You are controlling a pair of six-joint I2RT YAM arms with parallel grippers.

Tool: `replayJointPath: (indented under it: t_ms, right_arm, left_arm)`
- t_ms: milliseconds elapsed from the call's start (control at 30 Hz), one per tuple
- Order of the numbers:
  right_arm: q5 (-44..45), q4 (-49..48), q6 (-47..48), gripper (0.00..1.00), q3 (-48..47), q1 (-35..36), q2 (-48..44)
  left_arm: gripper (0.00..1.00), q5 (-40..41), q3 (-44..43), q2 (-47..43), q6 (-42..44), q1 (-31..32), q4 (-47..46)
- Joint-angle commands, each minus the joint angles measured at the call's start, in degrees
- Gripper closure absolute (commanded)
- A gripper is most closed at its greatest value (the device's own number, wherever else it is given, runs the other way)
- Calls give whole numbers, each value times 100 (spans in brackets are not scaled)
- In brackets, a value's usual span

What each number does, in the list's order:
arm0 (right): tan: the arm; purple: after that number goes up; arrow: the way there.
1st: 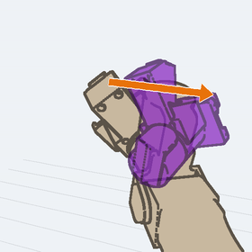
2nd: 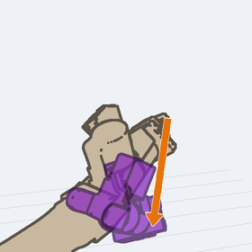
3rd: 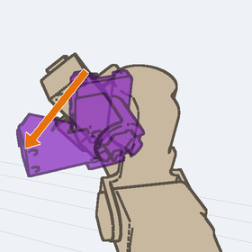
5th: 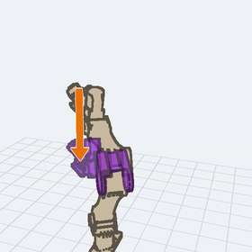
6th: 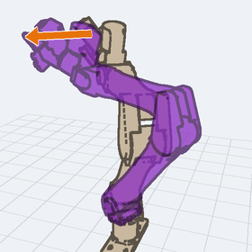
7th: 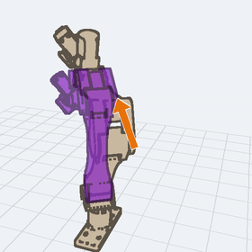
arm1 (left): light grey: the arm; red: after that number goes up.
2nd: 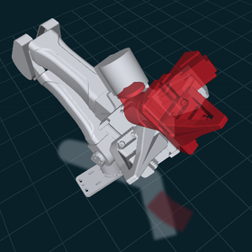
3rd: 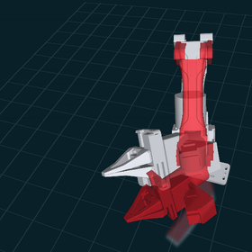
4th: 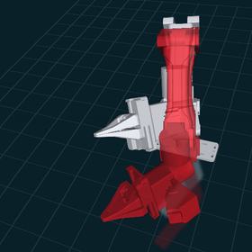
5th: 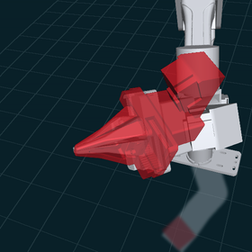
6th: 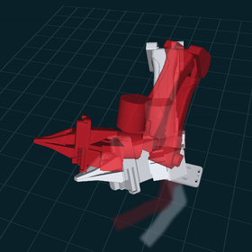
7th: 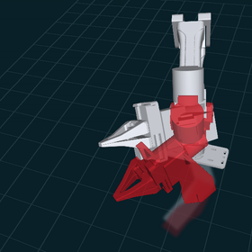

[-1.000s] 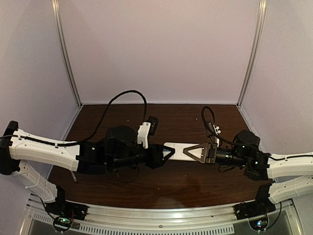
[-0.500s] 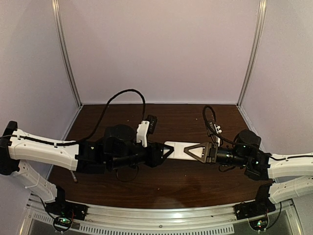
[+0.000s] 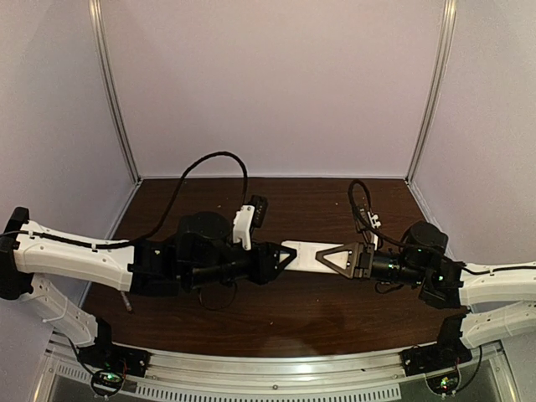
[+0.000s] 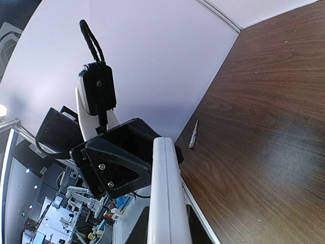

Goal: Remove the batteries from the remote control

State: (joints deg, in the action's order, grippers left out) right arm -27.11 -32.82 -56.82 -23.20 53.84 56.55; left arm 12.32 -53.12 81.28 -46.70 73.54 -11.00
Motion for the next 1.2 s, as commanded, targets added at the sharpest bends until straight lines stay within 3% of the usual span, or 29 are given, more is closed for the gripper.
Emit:
replayJointPath:
  t_ms: [0, 100, 367, 800, 1033, 1167]
  right_arm:
    - [-248, -377, -72, 100, -50, 47, -118]
    - [-251, -366, -60, 100, -57, 47, -136]
    - [-260, -349, -59, 100, -60, 47, -155]
    - [-249, -360, -53, 100, -62, 47, -115]
    - [-224, -336, -53, 100, -62, 48, -124]
    - [-224, -316, -49, 100, -61, 49, -159]
  left_arm:
    - [92, -54, 48, 54, 231, 0, 141]
    - [100, -70, 64, 25, 225, 0, 159]
    - [100, -134, 15, 34, 224, 2, 214]
    - [56, -228, -333, 348, 361, -1, 374]
    - [52, -244, -399, 419, 385, -2, 424]
    - [59, -214, -435, 451, 400, 3, 478]
